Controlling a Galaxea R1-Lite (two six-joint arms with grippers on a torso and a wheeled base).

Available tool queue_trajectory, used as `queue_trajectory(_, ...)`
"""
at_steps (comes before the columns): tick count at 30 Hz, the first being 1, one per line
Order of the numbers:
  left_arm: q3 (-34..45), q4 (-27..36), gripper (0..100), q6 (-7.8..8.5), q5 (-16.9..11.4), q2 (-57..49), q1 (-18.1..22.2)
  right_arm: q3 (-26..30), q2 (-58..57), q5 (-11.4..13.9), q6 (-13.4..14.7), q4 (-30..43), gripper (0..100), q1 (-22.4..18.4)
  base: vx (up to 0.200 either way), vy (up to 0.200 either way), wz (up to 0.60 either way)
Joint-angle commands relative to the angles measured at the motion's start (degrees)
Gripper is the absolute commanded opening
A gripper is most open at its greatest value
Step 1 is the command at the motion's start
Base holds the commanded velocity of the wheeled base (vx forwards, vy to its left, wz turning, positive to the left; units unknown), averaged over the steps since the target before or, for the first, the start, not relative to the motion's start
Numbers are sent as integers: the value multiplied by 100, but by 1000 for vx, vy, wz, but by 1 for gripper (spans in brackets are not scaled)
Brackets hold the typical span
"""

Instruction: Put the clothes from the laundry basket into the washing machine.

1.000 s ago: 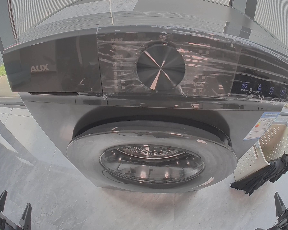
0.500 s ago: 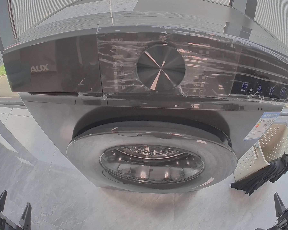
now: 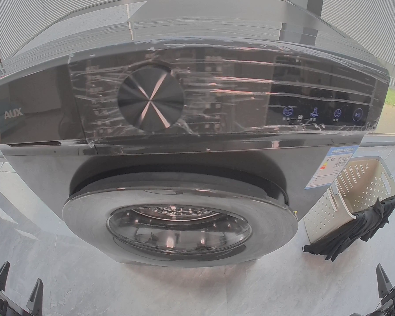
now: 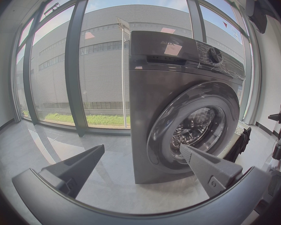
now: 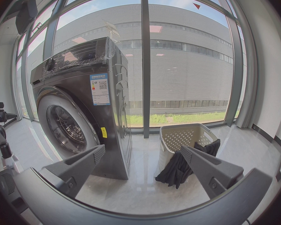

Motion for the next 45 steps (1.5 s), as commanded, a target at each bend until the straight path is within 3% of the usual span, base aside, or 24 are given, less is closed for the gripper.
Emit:
queue_trajectory(1,92,-2,100,-1,-2,-104,-2,101,-93,2,-1,-4,100,2,0,0,0)
queue_trajectory(13,92,-2,100,-1,-2,-104,-2,101,-93,-42,-1,-4,100,-7,0,0,0)
queue_trajectory(19,92,-2,100,-1,-2,-104,-2,101,-93,-16,-1,-4,100,2,0,0,600)
queue_trajectory(35,92,-2,100,-1,-2,-104,-2,101,-93,-16,-1,-4,100,2,0,0,0)
queue_trajectory(45,92,-2,100,16,16,-104,-2,101,-93,-16,8,-4,100,2,0,180,0)
